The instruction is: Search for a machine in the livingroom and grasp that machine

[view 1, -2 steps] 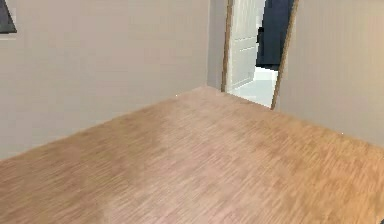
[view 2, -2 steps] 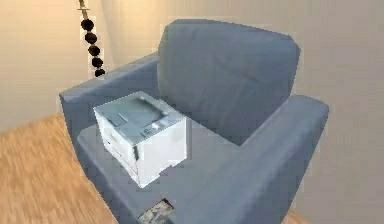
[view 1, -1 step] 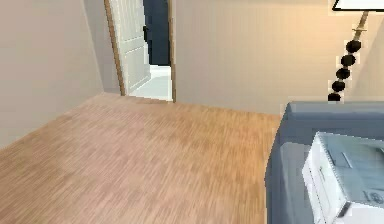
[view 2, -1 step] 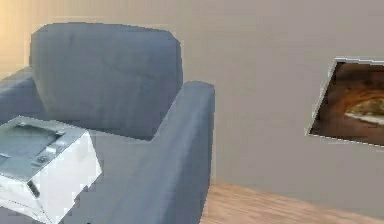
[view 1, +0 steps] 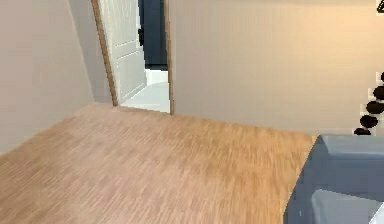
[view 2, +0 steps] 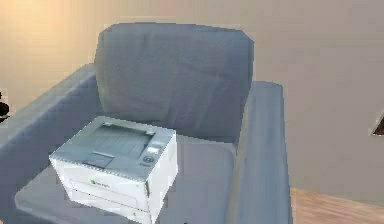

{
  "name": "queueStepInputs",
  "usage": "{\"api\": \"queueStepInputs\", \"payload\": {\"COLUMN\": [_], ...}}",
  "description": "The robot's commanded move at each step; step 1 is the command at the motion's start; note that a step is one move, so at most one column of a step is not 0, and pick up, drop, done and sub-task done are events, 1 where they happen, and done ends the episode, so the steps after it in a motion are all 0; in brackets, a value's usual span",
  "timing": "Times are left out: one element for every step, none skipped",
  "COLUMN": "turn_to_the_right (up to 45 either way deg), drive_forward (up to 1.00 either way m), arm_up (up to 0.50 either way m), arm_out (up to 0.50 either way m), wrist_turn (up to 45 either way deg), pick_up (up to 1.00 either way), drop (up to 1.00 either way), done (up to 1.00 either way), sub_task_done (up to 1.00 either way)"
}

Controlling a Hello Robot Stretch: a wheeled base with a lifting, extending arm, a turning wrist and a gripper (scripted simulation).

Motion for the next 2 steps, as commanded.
{"api": "queueStepInputs", "payload": {"turn_to_the_right": [-18.0,0.0], "drive_forward": [0.0,0.0], "arm_up": [0.0,0.5], "arm_out": [0.0,0.0], "wrist_turn": [0.0,0.0], "pick_up": [0.0,0.0], "drop": [0.0,0.0], "done": [0.0,0.0], "sub_task_done": [0.0,0.0]}}
